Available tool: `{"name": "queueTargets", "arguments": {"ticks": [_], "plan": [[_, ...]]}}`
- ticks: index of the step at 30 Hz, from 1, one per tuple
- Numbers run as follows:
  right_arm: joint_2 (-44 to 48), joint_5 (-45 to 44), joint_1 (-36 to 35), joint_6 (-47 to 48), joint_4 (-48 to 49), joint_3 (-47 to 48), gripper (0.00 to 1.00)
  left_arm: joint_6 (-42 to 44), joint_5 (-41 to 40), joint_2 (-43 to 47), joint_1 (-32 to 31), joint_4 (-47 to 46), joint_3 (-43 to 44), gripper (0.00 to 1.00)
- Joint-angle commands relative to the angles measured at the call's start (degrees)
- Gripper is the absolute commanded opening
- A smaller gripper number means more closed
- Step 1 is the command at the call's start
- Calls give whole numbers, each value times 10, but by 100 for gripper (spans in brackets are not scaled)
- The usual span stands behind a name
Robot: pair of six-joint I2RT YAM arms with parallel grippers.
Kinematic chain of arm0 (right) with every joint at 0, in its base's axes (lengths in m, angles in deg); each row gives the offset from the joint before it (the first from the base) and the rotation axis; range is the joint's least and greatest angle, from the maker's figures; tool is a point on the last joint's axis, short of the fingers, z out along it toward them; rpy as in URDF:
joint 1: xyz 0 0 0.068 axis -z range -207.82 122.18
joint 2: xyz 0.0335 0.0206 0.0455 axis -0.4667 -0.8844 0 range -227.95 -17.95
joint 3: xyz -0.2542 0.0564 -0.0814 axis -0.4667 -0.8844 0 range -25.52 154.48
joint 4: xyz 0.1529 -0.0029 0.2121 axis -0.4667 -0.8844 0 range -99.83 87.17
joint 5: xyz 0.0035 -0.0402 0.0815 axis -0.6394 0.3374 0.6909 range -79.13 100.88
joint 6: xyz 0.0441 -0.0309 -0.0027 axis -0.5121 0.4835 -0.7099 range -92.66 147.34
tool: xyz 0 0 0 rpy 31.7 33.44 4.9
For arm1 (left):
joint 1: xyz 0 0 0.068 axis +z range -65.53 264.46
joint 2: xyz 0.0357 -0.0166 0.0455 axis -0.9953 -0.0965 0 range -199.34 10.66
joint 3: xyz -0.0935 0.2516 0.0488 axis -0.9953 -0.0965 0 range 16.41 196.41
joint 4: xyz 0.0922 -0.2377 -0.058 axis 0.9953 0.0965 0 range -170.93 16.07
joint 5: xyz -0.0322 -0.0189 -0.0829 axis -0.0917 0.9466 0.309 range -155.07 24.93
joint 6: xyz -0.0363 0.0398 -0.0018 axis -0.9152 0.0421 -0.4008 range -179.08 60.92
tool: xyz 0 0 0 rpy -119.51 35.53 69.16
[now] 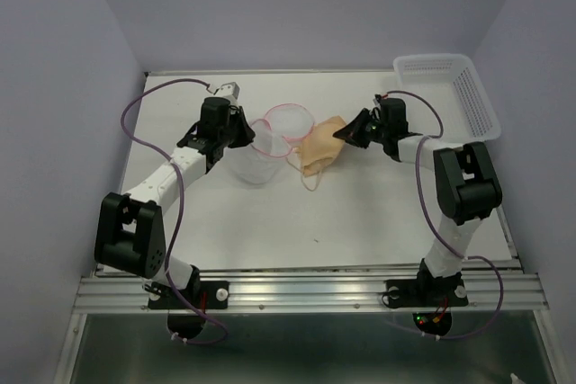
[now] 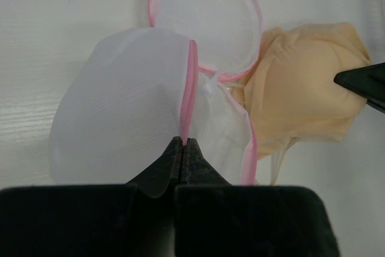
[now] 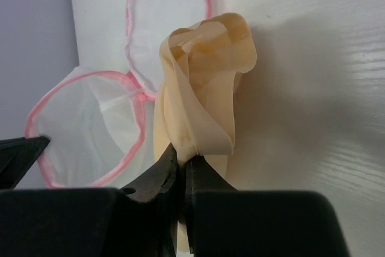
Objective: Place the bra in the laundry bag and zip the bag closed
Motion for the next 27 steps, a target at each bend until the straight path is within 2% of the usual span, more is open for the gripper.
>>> {"name": "queueTargets", "arguments": {"ticks": [1,7,13,19,25,27], "plan": [[104,-41,3,70,54,-11,1,15,24,-3,-3,-14,39,0],[194,-47,3,133,61,-21,1,38,63,-13,-15,-13,52,0],[254,-51,3,152,96,-22,1,49,91,-60,-63,-11,101,0],[263,-21,3,127,146,-31,1,23,135,-87,-80,-13,155,0],[257,3,3,92,206,-64,1,8,101,-85,-86,-15,155,0],[244,17,-3,73,235,-87,1,0,114,-98,-85,-13,152,0]]}}
